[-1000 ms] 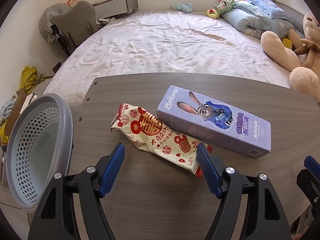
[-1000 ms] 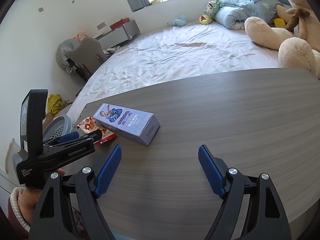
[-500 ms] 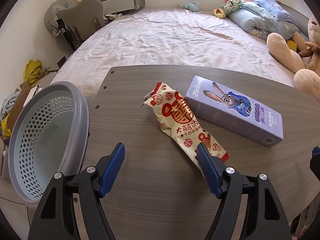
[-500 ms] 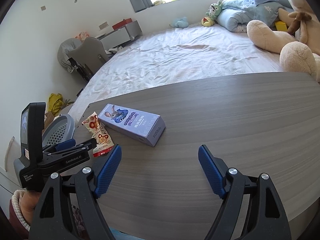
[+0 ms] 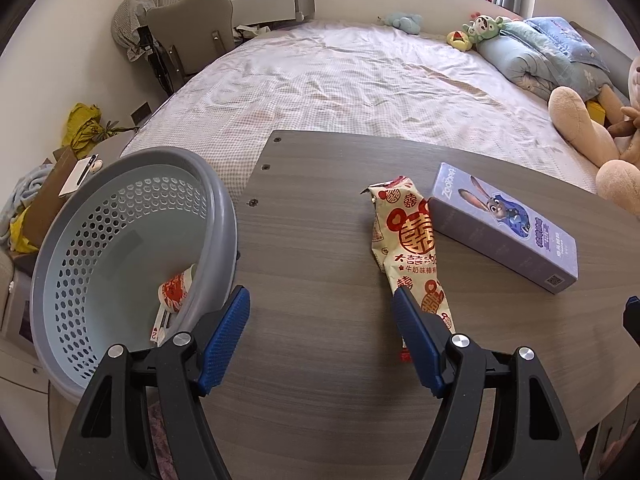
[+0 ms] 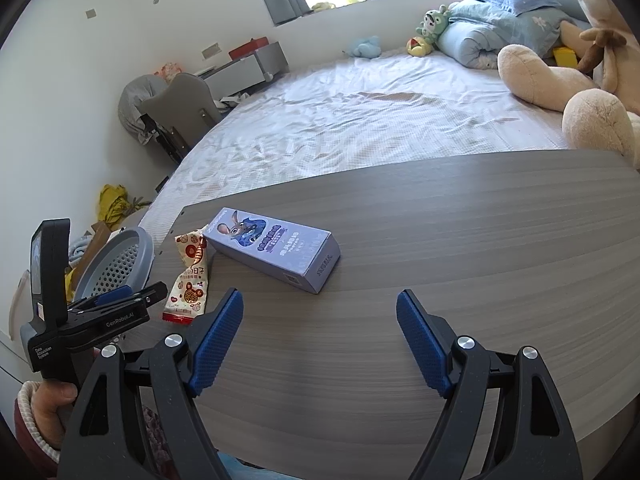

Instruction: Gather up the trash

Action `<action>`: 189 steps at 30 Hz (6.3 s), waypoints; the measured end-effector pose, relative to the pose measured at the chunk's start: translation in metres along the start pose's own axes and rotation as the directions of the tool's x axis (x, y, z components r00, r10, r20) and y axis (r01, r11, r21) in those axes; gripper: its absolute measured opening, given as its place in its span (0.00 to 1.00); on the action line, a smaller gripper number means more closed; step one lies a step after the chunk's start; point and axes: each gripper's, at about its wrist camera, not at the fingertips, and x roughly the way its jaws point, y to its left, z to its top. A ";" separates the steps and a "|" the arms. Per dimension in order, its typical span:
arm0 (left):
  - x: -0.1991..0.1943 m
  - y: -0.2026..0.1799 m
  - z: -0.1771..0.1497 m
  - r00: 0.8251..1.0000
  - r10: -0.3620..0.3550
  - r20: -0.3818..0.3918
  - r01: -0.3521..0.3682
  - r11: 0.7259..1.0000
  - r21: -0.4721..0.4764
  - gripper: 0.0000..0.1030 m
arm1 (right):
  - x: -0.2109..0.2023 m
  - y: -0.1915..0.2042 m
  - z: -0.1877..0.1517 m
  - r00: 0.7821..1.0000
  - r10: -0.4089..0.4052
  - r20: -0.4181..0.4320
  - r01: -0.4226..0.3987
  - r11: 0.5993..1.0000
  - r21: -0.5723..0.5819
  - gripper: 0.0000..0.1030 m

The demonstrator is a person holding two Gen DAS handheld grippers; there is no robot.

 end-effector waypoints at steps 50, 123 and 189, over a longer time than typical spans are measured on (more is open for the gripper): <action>-0.013 -0.001 0.009 0.990 -0.138 0.010 0.138 0.990 -0.023 0.35 | 0.075 0.036 0.039 0.989 0.041 -0.142 -0.091 0.925 -0.370 0.80; -0.014 0.221 -0.005 0.993 0.091 0.074 -0.071 0.969 -0.237 0.35 | 0.124 0.297 0.009 0.950 0.189 -0.247 -0.285 0.848 -0.447 0.41; -0.049 0.246 -0.023 0.974 0.206 0.099 -0.167 0.937 -0.306 0.78 | 0.111 0.314 0.002 0.954 0.217 -0.210 -0.291 0.844 -0.451 0.80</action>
